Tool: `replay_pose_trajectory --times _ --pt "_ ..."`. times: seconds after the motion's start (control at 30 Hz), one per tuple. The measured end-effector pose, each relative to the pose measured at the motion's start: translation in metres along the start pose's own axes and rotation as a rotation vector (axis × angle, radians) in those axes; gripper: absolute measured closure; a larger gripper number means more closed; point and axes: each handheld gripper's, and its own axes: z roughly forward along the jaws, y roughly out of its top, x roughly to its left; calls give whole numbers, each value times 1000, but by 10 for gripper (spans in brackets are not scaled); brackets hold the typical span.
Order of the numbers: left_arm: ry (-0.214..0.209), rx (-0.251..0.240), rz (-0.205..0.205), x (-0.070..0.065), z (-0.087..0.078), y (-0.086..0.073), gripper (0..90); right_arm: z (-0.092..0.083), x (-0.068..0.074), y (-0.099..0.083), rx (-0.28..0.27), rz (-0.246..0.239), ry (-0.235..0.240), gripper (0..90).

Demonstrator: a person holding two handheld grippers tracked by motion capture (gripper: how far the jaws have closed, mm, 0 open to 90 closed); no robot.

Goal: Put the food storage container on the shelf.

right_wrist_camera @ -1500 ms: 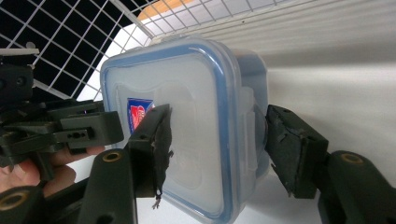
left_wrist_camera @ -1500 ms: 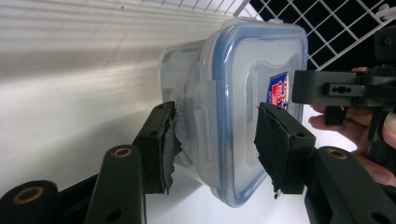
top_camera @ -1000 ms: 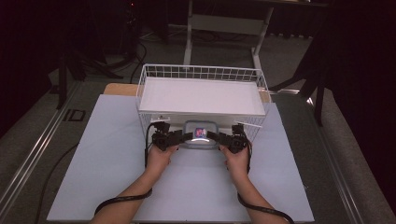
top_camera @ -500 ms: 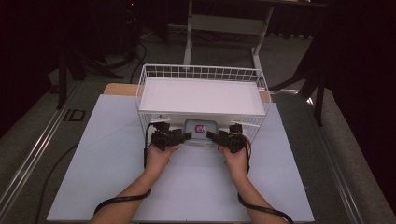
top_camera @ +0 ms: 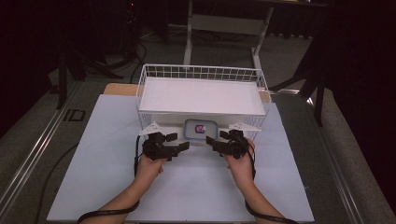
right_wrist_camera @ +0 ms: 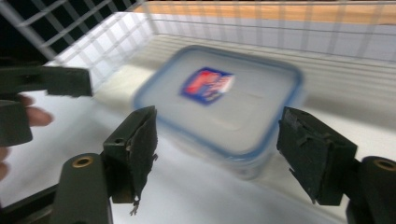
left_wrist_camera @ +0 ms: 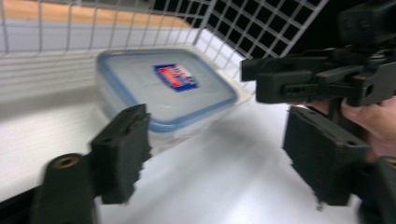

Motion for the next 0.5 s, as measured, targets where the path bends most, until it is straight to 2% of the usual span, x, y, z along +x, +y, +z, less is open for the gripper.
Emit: replay_pose_trajectory --times 0.03,0.1,0.13,0.2,0.23,0.3,0.37,0.4,0.47,0.5 --pt "0 0 0 0 0 0 182 -1 3 -1 3 -4 10 256" --pt "-4 12 35 -6 -6 -2 165 -2 4 -2 0 -3 18 254" --pt "-18 29 53 -10 -10 -3 145 -5 8 -5 0 5 61 203" --pt "4 33 83 -17 -16 -5 66 -6 13 -8 -4 -13 59 189" --pt "4 33 83 -17 -16 -5 23 -6 13 -8 -4 -13 59 189" --pt "9 36 107 -22 -23 -6 23 -6 18 -11 1 -14 66 176" --pt "10 37 114 -26 -29 -9 23 -6 24 -14 16 -47 58 176" --pt "-8 42 110 -28 -33 -12 23 -7 29 -17 13 -65 60 157" --pt "-10 45 111 -30 -34 -14 23 -7 31 -18 18 -65 59 128" --pt "-17 53 120 -34 -37 -19 23 -8 36 -21 9 -82 70 115"
